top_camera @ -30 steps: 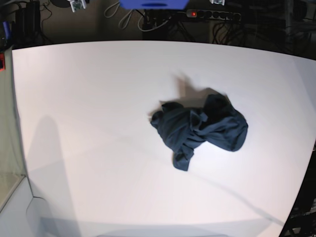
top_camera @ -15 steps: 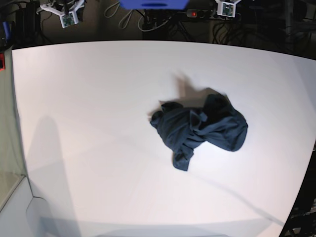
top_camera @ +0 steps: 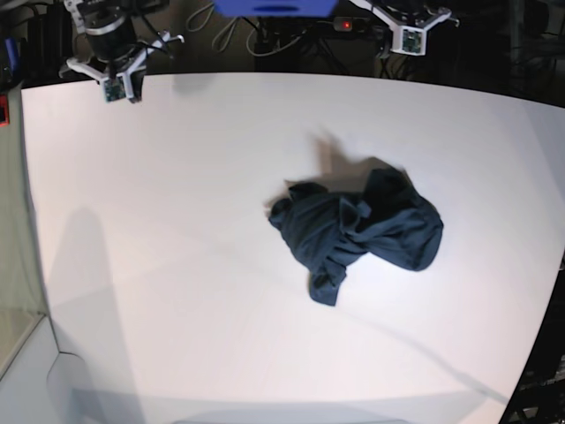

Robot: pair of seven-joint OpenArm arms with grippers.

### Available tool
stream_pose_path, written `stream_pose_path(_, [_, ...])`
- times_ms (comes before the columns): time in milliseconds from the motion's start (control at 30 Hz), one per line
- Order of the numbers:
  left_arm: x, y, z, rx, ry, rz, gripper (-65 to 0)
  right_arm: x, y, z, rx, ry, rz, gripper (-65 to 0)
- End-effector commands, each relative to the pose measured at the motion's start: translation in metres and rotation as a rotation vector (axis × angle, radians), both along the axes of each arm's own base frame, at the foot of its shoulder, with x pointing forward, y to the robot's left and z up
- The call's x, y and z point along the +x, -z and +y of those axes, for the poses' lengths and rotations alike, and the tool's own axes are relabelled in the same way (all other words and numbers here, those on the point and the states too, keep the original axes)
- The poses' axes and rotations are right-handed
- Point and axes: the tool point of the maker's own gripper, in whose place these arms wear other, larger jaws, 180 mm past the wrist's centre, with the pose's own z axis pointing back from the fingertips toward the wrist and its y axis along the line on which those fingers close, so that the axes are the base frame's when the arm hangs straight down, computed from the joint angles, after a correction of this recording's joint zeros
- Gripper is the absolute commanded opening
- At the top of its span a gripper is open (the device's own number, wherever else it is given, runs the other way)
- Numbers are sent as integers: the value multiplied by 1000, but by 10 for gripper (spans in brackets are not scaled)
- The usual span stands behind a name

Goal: Layout the t-shirt on the table in an organized manner, then fold the t-shirt properly
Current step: 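Move the right gripper down and grasp the navy shirt heap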

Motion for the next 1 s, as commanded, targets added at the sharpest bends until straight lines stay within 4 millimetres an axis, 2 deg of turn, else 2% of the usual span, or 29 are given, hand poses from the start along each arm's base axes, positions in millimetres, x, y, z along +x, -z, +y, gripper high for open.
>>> stream_pose_path(0, [9,-10,-1,-5,-6,-49,-650,12,-12,3,3,-12,-57,-650])
stream_pose_path(100, [24,-14,-1,-6,-7,-90,-650,47,-29,17,30,-38,-154,-650])
stream_pose_path(233, [41,-20,-1,-6,-7,-133,-650,83,-50,39,81,-59,-262,-650])
stream_pose_path(333, [58,-26,-1,-9,-9,-180,-650,106,-68,70,147,-104,-334,-650])
stream_pose_path(400, [68,-30,-2,-10,-11,-206,-650,113,-76,93,192,-141,-358,-650])
stream_pose_path(567, [83,-37,-2,-11,-10,-251,-647,108,-76,150,275,-255,-306,-650])
stream_pose_path(667, [84,-38,-1,-10,-12,-253,-606,107,-80,181,295,-342,-281,-602])
stream_pose_path(800, [83,-37,-1,-10,-12,-251,-554,119,-95,203,306,-395,-302,-533])
stream_pose_path(967, [81,-36,-1,-10,-12,-245,-549,138,-97,209,288,-400,-302,-461])
